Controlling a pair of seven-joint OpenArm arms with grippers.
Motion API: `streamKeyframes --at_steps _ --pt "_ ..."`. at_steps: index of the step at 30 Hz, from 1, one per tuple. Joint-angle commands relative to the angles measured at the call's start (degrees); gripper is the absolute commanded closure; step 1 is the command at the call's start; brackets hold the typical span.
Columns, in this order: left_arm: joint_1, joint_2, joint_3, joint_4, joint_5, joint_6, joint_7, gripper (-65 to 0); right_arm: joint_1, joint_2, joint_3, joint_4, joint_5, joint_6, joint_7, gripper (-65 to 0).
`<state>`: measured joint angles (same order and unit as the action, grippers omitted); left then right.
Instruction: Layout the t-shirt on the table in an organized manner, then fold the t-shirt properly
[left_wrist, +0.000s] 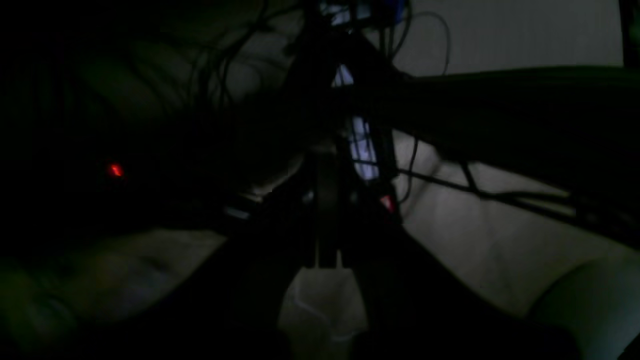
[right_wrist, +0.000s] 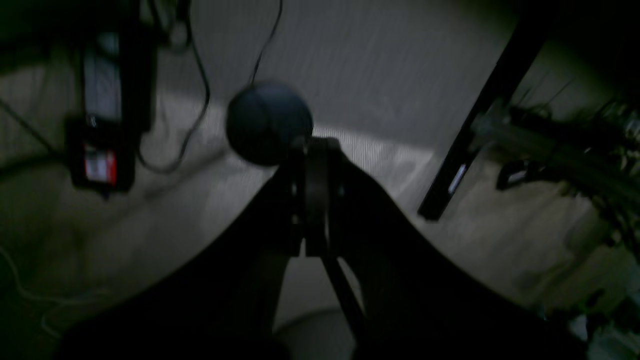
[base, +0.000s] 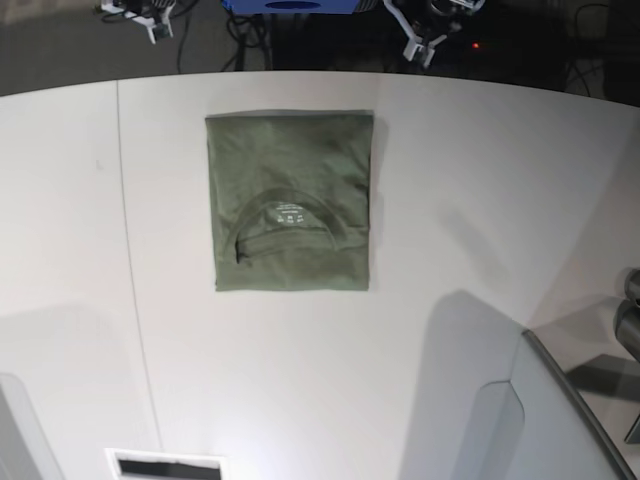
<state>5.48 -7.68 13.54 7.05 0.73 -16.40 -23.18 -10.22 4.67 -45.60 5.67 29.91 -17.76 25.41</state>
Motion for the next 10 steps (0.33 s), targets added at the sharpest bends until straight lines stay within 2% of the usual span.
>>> streamKeyframes --at_steps 1,6,10 --pt "0.46 -0.19 1.80 -1.82 0.19 -0.08 0.10 0.0 -1.17 0.04 0.20 -0.09 0.29 -0.31 -0.31 -0.6" --pt "-0.16 -0.01 7.69 -4.90 0.19 -0.08 -0.25 0.0 -0.90 -0.31 0.20 -0.18 0.29 -0.40 -0.31 -0.6" --pt "-0.42 -0.19 7.69 -4.90 -0.16 -0.08 -0.43 0.0 -0.73 -0.40 0.20 -0.18 0.29 -0.40 -0.31 -0.6"
